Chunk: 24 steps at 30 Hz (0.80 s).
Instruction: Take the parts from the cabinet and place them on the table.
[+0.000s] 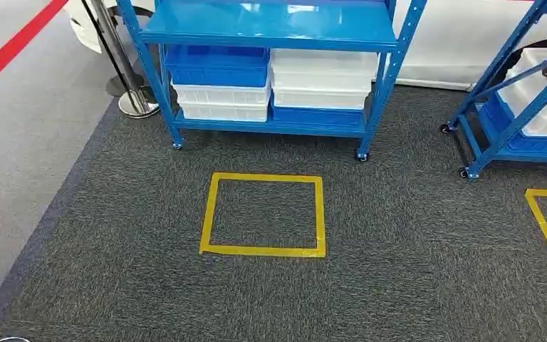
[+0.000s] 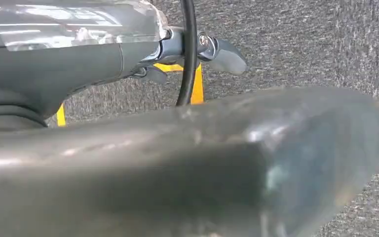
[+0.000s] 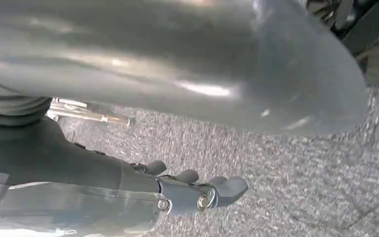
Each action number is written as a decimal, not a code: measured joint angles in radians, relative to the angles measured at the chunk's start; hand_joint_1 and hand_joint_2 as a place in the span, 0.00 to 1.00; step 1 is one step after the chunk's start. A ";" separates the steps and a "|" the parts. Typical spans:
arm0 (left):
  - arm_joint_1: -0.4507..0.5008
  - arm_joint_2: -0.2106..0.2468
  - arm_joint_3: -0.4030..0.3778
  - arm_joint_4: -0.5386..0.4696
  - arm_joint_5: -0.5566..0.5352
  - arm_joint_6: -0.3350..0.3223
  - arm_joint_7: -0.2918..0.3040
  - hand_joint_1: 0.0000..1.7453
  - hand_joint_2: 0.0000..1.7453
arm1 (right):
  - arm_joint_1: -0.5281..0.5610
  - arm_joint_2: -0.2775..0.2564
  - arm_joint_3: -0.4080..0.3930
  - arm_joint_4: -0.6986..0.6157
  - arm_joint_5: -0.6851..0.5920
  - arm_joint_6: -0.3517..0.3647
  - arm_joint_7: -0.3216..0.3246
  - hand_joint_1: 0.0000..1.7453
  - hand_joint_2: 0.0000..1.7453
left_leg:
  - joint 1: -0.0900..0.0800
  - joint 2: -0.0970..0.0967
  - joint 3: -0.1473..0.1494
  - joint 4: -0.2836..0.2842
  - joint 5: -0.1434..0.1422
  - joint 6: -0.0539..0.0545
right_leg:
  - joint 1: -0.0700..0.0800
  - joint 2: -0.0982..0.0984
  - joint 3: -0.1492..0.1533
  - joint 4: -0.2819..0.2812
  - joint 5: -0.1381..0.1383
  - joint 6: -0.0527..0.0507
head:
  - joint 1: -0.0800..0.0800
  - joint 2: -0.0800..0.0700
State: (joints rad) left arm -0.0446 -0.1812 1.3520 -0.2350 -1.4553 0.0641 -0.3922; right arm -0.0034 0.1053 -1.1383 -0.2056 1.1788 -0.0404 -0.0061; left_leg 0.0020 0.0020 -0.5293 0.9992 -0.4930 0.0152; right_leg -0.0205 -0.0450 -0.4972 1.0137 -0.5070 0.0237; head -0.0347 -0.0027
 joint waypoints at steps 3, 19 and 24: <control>0.002 -0.003 0.000 0.000 0.000 -0.002 0.001 0.00 0.00 | -0.002 0.001 0.000 0.000 0.002 0.000 0.000 0.00 0.00 | 0.003 -0.004 0.037 -0.006 -0.003 0.019 | -0.004 0.033 -0.037 0.080 -0.035 0.006 | 0.000 0.000; -0.009 -0.007 0.001 -0.002 0.001 -0.006 0.005 0.00 0.00 | 0.010 0.021 -0.010 -0.001 0.006 0.001 0.000 0.00 0.00 | 0.002 -0.015 0.009 0.276 -0.024 -0.036 | 0.004 0.041 -0.083 0.006 0.050 -0.055 | 0.000 0.000; 0.005 -0.007 0.003 -0.002 0.001 -0.006 0.005 0.00 0.00 | 0.012 0.002 -0.015 0.000 0.010 0.004 0.000 0.00 0.00 | 0.008 -0.010 -0.132 0.254 -0.239 -0.046 | 0.001 0.048 0.034 -0.008 -0.033 -0.050 | 0.000 0.000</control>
State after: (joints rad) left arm -0.0393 -0.1881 1.3546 -0.2365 -1.4542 0.0576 -0.3868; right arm 0.0091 0.1076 -1.1532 -0.2060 1.1891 -0.0362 -0.0061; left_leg 0.0104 -0.0076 -0.6616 1.2530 -0.7320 -0.0311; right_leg -0.0200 0.0025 -0.4635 1.0061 -0.5403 -0.0261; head -0.0347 -0.0027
